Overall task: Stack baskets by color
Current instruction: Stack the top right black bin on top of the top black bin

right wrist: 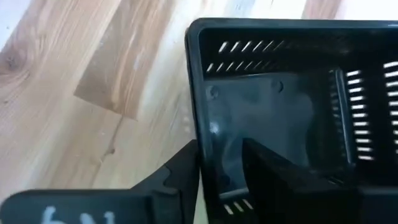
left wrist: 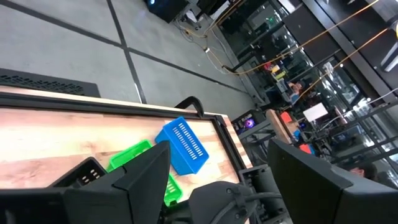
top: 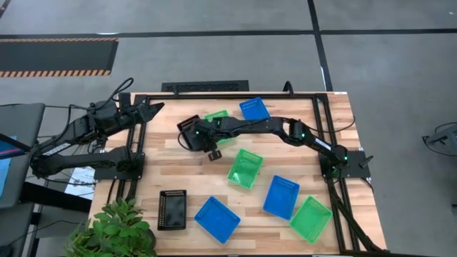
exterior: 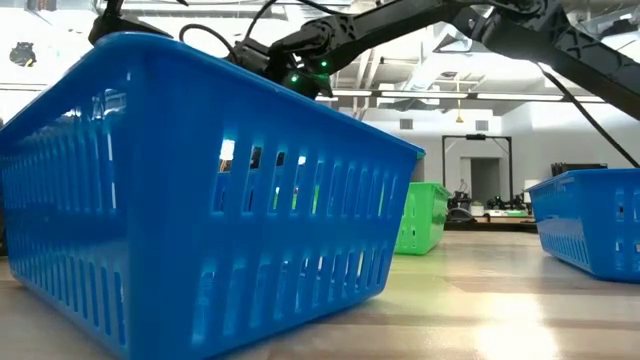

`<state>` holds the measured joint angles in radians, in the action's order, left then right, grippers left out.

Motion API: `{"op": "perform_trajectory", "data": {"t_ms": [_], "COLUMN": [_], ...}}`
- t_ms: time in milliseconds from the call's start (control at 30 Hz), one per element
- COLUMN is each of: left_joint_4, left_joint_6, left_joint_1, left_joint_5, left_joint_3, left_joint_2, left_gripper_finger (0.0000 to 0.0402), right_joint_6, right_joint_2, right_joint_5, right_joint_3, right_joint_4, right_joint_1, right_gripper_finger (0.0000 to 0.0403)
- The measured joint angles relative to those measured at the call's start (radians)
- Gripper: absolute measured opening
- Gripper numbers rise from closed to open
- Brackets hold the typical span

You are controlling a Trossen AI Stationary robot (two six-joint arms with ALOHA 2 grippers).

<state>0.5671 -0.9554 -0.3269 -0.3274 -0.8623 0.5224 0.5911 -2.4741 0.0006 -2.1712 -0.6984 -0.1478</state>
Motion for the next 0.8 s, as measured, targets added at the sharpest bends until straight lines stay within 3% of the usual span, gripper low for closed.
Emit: {"op": "perform_trajectory", "data": {"t_ms": [300,467,567,800], "left_joint_4": [0.002,0.003,0.003,0.003], "left_joint_6": [0.012,0.013,0.013,0.013], "left_joint_1": [0.0,0.0,0.0,0.0], "left_joint_5": [-0.011,-0.024,-0.027,-0.028], "left_joint_3": [0.0,0.0,0.0,0.0], "left_joint_2": [0.0,0.0,0.0,0.0], "left_gripper_finger": [0.0256,0.0256,0.0256,0.0256], "right_joint_6": [-0.083,-0.206,-0.254,-0.254], "right_joint_2": [0.0,0.0,0.0,0.0], "right_joint_5": [0.012,0.134,0.163,0.161], "right_joint_3": [0.0,0.0,0.0,0.0], "right_joint_4": [0.021,0.058,0.068,0.077], "right_joint_1": [-0.007,-0.02,-0.034,-0.077], "right_gripper_finger": [0.0055,0.0013,0.0014,0.0069]}}
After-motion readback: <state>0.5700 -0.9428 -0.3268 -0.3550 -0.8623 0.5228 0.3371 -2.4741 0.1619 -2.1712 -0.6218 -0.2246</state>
